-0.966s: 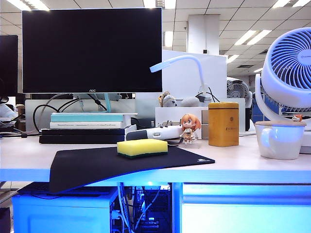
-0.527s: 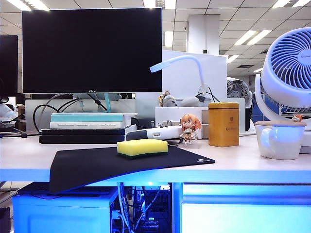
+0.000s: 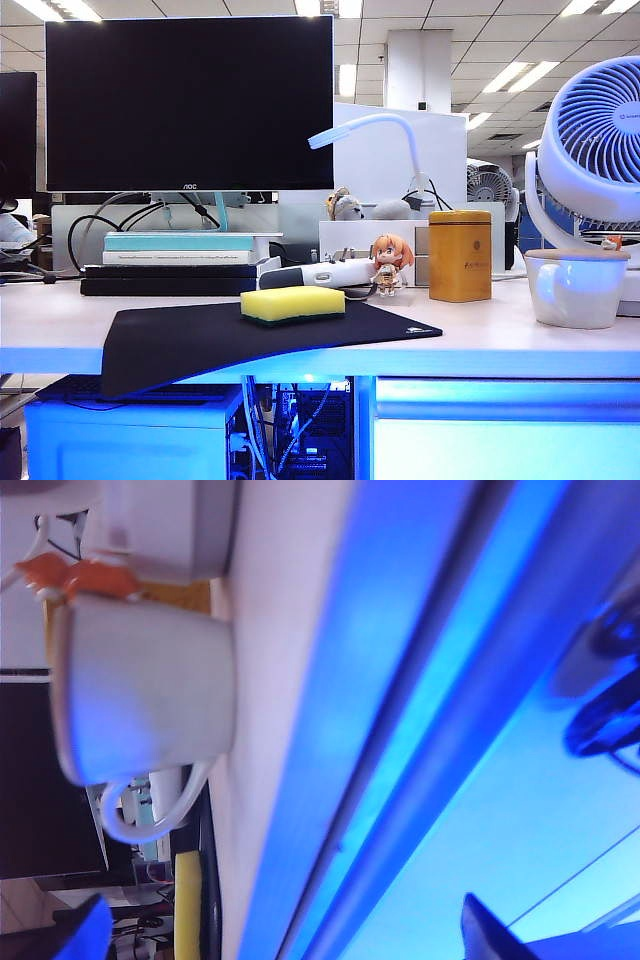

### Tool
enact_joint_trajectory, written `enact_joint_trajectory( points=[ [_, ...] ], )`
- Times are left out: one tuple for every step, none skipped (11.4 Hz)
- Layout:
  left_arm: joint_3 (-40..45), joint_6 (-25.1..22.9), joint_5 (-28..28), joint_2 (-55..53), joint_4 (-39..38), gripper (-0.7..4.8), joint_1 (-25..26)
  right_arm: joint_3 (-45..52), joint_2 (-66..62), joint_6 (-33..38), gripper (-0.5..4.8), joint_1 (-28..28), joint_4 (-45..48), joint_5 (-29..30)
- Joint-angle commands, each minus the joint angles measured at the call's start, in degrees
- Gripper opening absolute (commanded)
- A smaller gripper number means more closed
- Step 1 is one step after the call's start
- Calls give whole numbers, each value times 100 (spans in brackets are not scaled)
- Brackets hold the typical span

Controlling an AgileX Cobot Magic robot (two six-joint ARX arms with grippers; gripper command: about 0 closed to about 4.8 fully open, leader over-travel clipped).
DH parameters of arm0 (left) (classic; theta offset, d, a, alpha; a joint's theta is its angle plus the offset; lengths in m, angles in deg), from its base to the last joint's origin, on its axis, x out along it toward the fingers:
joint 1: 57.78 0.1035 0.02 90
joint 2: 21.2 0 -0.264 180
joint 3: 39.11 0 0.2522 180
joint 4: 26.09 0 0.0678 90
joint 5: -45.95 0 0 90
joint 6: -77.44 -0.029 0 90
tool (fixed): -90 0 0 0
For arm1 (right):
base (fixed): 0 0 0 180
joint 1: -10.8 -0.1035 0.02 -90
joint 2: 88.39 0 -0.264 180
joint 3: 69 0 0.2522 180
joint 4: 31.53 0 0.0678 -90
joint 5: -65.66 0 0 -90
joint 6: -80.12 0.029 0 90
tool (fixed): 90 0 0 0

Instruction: Open the drawer, place the cleaning sponge inside, then close the drawer.

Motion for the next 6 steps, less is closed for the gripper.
enact_joint_trajectory(
  points=[
    [-31,0,37,11,76,-5,-2,-70,-302,46,479,-28,551,-103],
    [-31,0,37,11,76,-5,-2,-146,-313,33,479,-28,549,-90],
    [-31,0,37,-13,72,-5,-2,-323,-313,61,479,-136,522,-94],
    [-31,0,37,-17,76,-5,-2,-555,-313,76,479,-380,361,-221],
    [-31,0,37,-17,74,-5,-2,-964,-315,76,479,-809,48,-540],
    [-31,0,37,-17,76,-5,-2,-1108,-374,96,479,-885,-13,-564]
  ],
)
